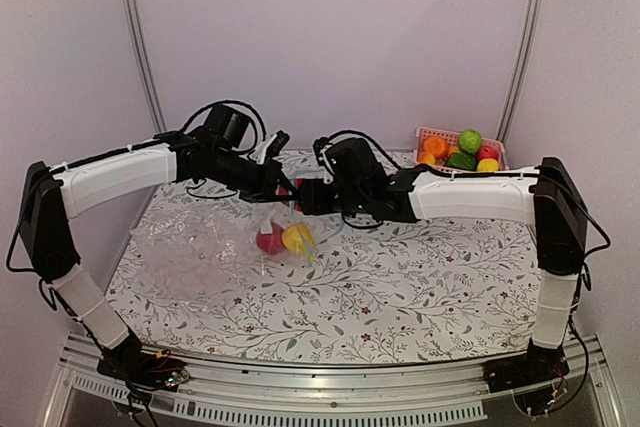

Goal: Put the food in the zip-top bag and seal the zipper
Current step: Place the fake vegetable in the zipper food storage bag.

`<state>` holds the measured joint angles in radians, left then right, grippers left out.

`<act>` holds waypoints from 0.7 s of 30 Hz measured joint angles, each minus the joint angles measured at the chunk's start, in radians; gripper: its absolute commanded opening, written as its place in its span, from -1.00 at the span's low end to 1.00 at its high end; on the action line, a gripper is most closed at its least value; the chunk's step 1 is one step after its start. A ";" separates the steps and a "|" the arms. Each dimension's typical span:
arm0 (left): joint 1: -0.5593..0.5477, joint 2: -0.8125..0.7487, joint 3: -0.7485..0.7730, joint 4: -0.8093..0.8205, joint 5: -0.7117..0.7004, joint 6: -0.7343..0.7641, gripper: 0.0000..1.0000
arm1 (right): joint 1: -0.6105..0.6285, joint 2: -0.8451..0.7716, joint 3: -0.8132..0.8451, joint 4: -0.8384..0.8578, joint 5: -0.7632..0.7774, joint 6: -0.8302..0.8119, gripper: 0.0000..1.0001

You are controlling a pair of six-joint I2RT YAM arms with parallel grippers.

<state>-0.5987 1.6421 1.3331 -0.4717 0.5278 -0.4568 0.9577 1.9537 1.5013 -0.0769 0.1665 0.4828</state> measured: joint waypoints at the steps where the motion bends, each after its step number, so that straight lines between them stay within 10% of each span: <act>1: 0.000 0.000 0.000 0.001 0.002 -0.001 -1.00 | 0.000 0.010 0.004 0.003 -0.001 0.002 0.06; 21: 0.004 -0.015 -0.008 -0.015 0.011 -0.008 -1.00 | -0.003 0.060 0.010 0.034 -0.010 0.041 0.60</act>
<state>-0.5949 1.6272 1.3254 -0.4870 0.5388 -0.4648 0.9546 2.0132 1.5108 -0.0425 0.1562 0.5240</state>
